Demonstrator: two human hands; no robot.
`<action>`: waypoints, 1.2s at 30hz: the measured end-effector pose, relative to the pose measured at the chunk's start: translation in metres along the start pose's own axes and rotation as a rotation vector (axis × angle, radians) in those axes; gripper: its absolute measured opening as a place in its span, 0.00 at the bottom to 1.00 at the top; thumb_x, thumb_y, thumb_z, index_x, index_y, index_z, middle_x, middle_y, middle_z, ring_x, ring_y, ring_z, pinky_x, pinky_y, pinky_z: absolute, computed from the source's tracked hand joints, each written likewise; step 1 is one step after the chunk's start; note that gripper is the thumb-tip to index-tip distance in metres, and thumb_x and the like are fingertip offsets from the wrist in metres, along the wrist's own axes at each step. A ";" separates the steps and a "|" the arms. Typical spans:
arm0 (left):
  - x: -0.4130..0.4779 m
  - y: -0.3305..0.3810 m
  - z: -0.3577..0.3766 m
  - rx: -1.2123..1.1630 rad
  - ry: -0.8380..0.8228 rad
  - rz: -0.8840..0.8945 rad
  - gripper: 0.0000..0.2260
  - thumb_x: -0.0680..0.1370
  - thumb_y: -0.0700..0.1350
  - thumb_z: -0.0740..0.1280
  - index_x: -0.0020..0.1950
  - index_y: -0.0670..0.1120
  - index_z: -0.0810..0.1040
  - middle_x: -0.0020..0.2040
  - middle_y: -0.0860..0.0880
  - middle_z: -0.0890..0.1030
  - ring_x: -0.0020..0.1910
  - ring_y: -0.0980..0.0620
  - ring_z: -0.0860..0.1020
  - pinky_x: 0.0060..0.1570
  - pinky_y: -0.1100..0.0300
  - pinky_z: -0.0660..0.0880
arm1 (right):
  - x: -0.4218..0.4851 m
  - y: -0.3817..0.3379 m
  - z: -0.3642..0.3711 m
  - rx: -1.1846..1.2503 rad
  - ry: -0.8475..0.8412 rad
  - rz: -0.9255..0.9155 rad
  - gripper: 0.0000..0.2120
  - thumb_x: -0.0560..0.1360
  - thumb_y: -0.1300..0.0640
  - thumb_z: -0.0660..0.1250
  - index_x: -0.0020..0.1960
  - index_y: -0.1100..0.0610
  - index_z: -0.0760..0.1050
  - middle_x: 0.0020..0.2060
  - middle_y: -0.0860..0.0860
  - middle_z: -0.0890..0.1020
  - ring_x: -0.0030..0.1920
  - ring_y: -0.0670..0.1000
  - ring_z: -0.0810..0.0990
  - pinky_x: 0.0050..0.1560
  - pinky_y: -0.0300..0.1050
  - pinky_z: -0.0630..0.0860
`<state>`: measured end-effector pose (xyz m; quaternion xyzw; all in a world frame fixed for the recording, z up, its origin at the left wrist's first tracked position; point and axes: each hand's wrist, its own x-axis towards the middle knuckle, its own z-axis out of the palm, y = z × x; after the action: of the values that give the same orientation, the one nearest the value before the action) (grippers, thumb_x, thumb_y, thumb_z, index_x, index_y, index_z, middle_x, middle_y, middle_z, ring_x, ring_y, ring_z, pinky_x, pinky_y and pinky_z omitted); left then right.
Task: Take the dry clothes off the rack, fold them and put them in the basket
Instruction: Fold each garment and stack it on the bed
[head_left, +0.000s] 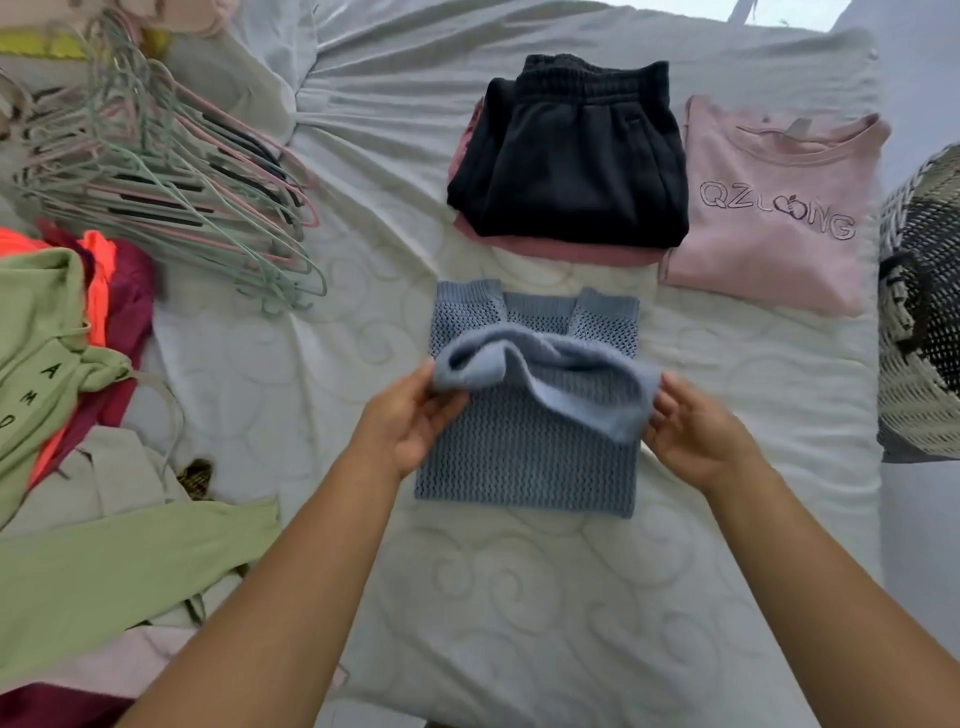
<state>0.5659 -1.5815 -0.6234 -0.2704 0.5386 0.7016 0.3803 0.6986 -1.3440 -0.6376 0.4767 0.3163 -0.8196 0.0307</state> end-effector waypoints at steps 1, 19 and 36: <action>0.007 0.006 0.005 -0.016 0.001 0.019 0.09 0.81 0.43 0.58 0.56 0.40 0.75 0.45 0.42 0.81 0.41 0.49 0.82 0.36 0.61 0.81 | 0.013 -0.003 0.002 0.000 0.030 -0.032 0.07 0.78 0.56 0.60 0.48 0.58 0.74 0.39 0.50 0.81 0.39 0.46 0.79 0.38 0.38 0.78; 0.030 -0.014 -0.017 0.574 -0.003 0.034 0.12 0.77 0.44 0.66 0.60 0.43 0.72 0.57 0.45 0.78 0.48 0.51 0.78 0.49 0.56 0.75 | 0.018 0.053 0.012 -0.499 0.247 -0.023 0.14 0.75 0.54 0.67 0.58 0.60 0.74 0.53 0.56 0.80 0.51 0.58 0.79 0.54 0.53 0.76; -0.015 -0.016 0.220 0.478 -0.475 0.181 0.24 0.77 0.34 0.62 0.71 0.51 0.63 0.58 0.50 0.77 0.52 0.54 0.79 0.49 0.61 0.78 | -0.070 -0.138 -0.099 -0.351 0.173 -0.382 0.27 0.52 0.43 0.79 0.48 0.49 0.76 0.48 0.54 0.83 0.43 0.54 0.82 0.34 0.47 0.81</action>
<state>0.5942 -1.3715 -0.5603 0.0460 0.6059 0.6298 0.4839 0.7634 -1.1974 -0.5484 0.4639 0.5393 -0.6994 -0.0694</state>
